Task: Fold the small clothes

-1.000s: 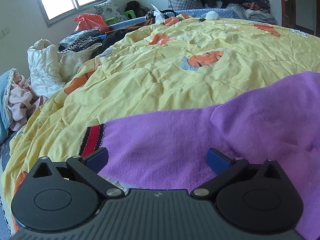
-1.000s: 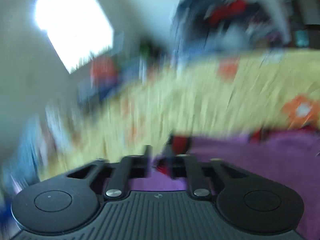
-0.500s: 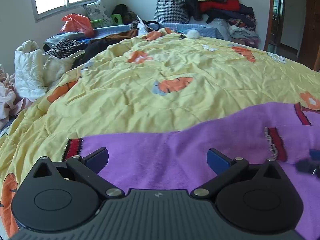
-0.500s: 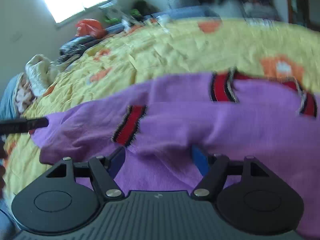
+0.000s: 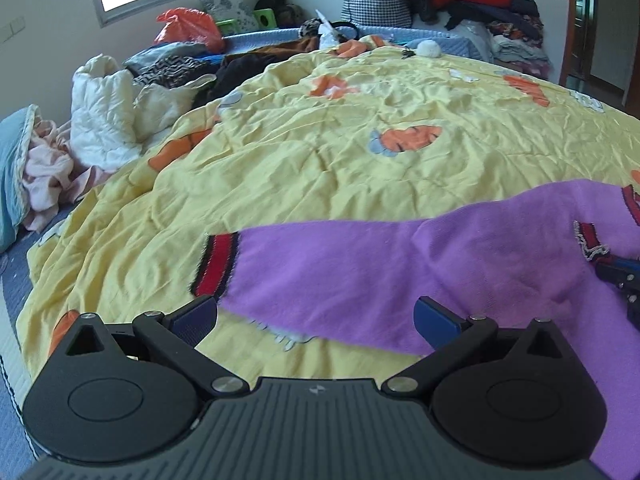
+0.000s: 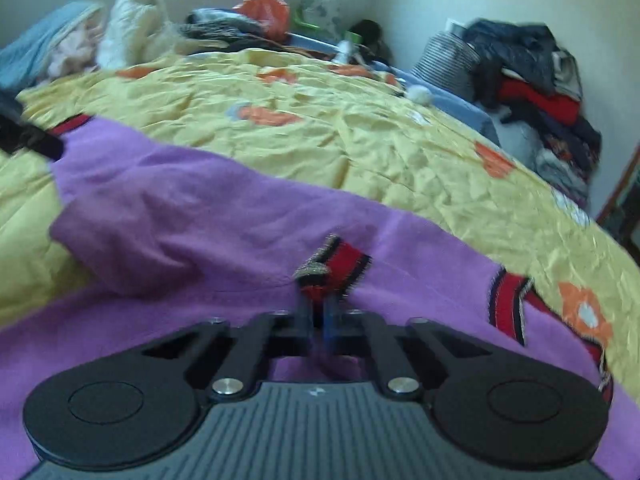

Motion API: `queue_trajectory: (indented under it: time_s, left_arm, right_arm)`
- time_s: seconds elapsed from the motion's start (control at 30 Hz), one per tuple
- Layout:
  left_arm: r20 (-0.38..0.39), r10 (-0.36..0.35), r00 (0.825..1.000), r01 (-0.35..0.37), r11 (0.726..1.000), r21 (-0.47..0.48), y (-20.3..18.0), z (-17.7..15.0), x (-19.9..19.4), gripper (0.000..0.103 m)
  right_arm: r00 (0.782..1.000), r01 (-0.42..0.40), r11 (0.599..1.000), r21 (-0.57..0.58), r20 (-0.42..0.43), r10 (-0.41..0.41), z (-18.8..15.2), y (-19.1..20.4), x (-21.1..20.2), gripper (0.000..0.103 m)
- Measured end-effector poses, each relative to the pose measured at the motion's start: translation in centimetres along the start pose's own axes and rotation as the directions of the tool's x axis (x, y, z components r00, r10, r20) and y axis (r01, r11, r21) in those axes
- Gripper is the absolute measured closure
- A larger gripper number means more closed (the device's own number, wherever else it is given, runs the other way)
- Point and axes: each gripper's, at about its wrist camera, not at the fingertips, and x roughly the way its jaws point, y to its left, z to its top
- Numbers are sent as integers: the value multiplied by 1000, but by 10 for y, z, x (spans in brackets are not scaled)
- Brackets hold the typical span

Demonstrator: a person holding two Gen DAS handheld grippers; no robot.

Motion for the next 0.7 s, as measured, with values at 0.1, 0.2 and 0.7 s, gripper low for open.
queue_trajectory:
  time_s: [0.1,0.2,0.7]
  left_arm:
    - [-21,-9,1000,9,1000,-12,3,-1,2,0]
    - [-15,-26,1000,26,1000,-8,0,0,-1,0]
    - [-36,75,997,-78,993,-85,49,-3,5,0]
  right_arm:
    - [999,-26,997,78,29,24,4,-4,-11,99]
    - [995,-83,989,118,73,75,12,3,-39,99]
    - [977,-206,951,229,101,187,10,28,-67,62]
